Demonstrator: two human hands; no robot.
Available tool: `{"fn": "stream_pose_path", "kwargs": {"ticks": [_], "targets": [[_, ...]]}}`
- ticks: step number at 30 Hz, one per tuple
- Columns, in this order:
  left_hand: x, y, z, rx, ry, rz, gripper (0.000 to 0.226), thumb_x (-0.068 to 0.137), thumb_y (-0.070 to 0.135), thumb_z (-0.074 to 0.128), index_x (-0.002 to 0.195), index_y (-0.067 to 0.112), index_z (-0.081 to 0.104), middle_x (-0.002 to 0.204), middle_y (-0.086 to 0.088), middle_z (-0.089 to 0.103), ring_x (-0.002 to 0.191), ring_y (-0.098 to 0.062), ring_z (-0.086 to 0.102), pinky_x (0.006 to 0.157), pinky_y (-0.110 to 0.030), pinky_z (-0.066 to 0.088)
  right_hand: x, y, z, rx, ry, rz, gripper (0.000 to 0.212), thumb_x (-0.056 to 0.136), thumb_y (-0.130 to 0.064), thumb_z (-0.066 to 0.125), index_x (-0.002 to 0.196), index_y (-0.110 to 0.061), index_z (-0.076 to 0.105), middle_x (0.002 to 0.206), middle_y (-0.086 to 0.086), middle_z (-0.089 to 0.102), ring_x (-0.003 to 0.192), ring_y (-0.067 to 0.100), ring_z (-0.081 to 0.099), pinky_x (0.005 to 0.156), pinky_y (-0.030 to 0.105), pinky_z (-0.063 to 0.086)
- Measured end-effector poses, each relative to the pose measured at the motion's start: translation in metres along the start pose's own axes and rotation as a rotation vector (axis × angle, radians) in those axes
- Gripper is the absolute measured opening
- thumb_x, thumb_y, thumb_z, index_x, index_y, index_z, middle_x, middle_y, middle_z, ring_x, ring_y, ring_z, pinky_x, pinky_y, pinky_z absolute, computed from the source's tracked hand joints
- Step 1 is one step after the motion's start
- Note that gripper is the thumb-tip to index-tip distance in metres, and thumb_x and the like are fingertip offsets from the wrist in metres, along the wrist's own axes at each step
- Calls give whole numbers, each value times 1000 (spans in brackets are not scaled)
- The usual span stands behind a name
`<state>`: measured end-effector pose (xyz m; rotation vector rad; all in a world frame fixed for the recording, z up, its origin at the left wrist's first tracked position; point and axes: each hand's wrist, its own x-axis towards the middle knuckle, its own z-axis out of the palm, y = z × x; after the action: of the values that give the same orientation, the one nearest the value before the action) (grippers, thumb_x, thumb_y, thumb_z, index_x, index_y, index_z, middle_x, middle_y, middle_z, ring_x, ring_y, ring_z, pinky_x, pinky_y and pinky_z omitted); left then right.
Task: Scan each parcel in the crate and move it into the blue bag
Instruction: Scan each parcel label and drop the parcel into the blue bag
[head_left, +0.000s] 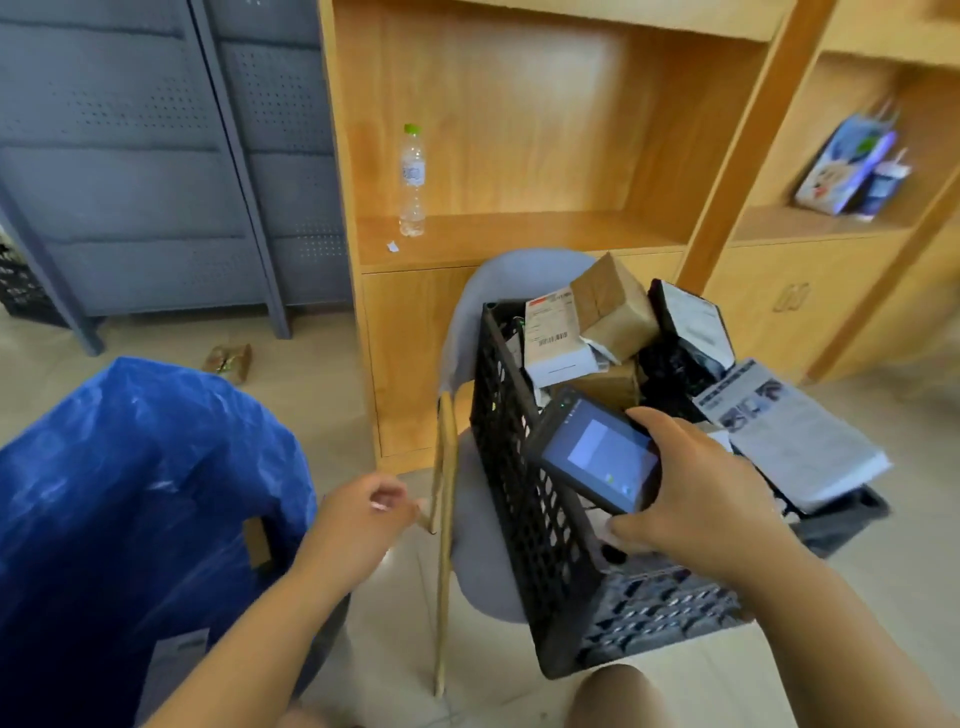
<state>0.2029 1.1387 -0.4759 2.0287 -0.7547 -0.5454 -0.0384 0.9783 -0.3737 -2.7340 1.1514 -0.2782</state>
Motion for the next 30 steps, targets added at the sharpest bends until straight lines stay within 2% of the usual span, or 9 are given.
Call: {"fn": "stream_pose_path", "kwargs": {"ticks": [6,9,12,15,20,23,25,27,30], "targets": [[18,70,65,-17,-139,228,15,77,43,74,87,36,66,82,16,67,77,5,61,64,-14,41,-19,68,-22,-5,111,214,97,52,-50,78,134,-32,29,110,-6,51,86,18,51,68,36,47],[28,95,102,112,-161,406,20,82,39,70,100,32,63,96,18,62,92,1,58,72,-13,42,-24,95,-27,32,156,307,93,52,-47,77,132,-32,32,103,-6,49,83,20,50,69,38,49],[43,115,137,347,-222,542,40,86,38,64,123,26,56,118,9,56,118,-16,45,96,-29,40,-28,114,-28,42,189,381,86,52,-46,76,127,-33,34,97,-7,47,78,20,52,69,39,50],[58,128,163,588,-436,532,60,85,54,58,135,24,46,127,3,49,123,-24,38,100,-37,38,-30,129,-27,64,226,416,80,50,-47,73,119,-37,34,92,-9,46,72,19,52,63,37,49],[70,135,181,627,-616,484,68,84,57,57,142,29,36,129,0,48,114,-22,49,96,-41,44,-31,142,-21,115,216,435,86,50,-49,72,125,-37,31,94,-10,45,74,19,53,60,43,54],[73,136,183,668,-615,544,65,92,51,50,147,32,22,136,-3,46,115,-24,51,94,-39,44,-29,144,-17,109,193,439,87,51,-48,74,126,-36,31,95,-10,44,77,18,50,62,41,53],[75,136,182,559,-547,555,62,96,44,47,147,36,13,143,-4,40,118,-25,51,94,-39,44,-27,144,-14,98,169,437,87,52,-47,74,127,-35,32,95,-11,42,79,17,49,68,39,50],[78,136,180,502,-428,601,55,99,37,45,144,39,14,140,-5,38,116,-26,50,92,-38,45,-25,144,-12,102,165,429,87,53,-46,74,128,-34,33,96,-11,44,81,17,48,71,38,49],[86,133,179,656,-303,780,47,100,23,41,145,33,29,140,-4,38,119,-26,45,91,-42,49,-21,143,-10,126,151,423,87,53,-47,75,129,-33,34,100,-9,47,84,17,49,74,39,49]]}}
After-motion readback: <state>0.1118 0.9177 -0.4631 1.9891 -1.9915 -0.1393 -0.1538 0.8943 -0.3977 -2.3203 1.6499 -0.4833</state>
